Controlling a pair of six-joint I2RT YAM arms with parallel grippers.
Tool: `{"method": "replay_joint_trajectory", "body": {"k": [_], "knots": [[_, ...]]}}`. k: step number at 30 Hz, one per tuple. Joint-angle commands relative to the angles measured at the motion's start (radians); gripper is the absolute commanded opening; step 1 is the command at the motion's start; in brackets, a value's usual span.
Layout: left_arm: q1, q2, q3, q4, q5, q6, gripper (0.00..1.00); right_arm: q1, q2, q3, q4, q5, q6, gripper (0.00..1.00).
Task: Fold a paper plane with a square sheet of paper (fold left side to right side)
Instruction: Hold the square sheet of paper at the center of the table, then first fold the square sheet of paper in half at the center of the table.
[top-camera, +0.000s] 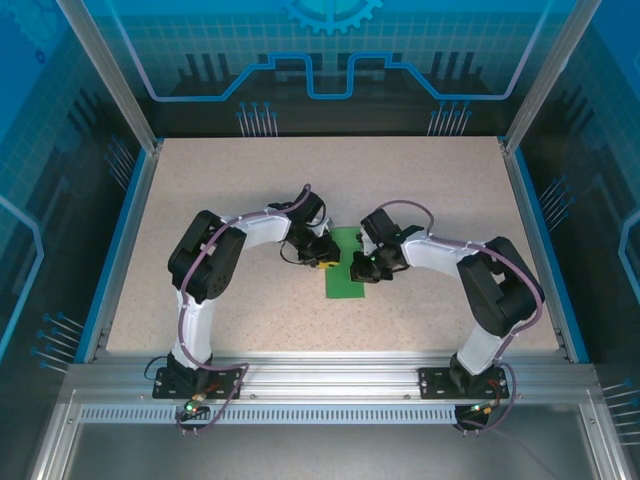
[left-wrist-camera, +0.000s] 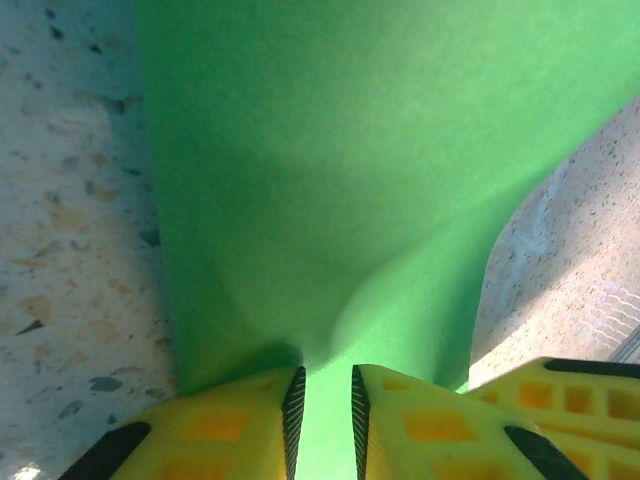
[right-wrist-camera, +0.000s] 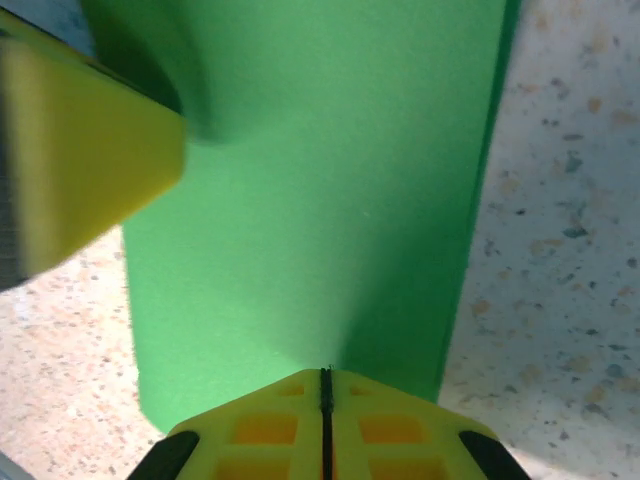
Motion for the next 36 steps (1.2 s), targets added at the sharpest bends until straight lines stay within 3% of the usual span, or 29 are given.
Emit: {"method": "replay_joint_trajectory", "body": {"k": [1,9,14,26,36], "knots": [[-0.015,0.012,0.014,-0.059,-0.033,-0.012,0.24,0.010,0.040,-0.002,-0.061,0.005,0.009,0.09],[-0.013,-0.005,0.088,-0.061,-0.050,0.014,0.24,0.011,0.074,0.006,-0.122,0.062,-0.009,0.08],[-0.008,0.018,0.086,-0.013,-0.086,0.064,0.15,0.012,0.080,0.006,-0.123,0.074,-0.012,0.07],[-0.002,0.007,-0.064,0.150,-0.094,0.074,0.12,0.007,0.086,0.006,-0.139,0.089,-0.020,0.07],[0.014,-0.035,-0.178,0.309,-0.167,0.058,0.12,0.005,0.102,0.003,-0.161,0.108,-0.031,0.07]]}}
